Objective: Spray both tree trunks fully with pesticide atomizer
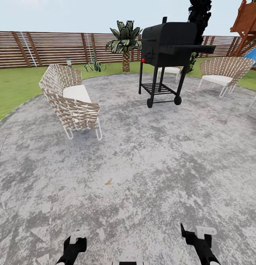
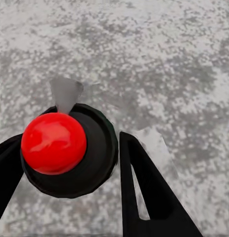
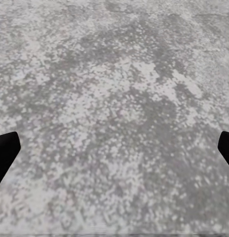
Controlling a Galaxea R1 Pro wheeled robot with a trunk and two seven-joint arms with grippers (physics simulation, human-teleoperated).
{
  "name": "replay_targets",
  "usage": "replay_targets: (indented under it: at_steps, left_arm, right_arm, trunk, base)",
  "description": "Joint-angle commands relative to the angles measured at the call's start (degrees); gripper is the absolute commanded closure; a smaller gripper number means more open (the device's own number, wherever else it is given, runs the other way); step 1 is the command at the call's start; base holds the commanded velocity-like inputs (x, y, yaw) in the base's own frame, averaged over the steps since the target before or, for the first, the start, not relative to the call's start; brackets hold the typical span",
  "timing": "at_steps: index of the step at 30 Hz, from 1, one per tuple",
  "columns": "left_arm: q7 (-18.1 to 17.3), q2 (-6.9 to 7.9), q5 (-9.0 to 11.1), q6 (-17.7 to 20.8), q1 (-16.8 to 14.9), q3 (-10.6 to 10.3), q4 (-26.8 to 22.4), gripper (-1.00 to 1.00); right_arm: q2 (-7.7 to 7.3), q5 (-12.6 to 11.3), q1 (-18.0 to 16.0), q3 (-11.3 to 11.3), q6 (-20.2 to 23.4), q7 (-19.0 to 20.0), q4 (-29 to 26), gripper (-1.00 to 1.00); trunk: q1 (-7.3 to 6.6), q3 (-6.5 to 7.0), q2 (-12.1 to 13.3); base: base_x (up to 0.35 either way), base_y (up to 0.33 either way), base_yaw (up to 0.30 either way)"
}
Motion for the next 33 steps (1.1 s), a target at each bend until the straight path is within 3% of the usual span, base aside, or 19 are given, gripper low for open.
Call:
replay_targets:
  at_steps: [1, 16, 33]
  left_arm:
    - [0.04, 0.02, -0.03, -0.41, 0.01, -0.01, 0.36, 1.0]
    - [0.1, -0.07, 0.07, -2.08, 0.07, 0.11, 3.27, 1.0]
    - [0.1, -0.07, 0.07, -2.19, 0.11, 0.06, 3.82, 1.0]
  right_arm:
    - [0.0, -0.01, 0.0, 0.0, 0.0, -0.01, 0.21, -1.0]
    - [0.09, -0.05, 0.0, 0.0, 0.0, 0.02, 3.1, -1.0]
    - [0.09, -0.08, 0.0, 0.0, 0.0, 0.06, 4.9, -1.0]
  trunk:
    - [0.0, 0.0, 0.0]
    - [0.0, 0.0, 0.0]
    - [0.0, 0.0, 0.0]
  base:
    - [0.0, 0.0, 0.0]
    - [-0.014, -0.001, -0.26]
    - [-0.271, -0.153, -0.3]
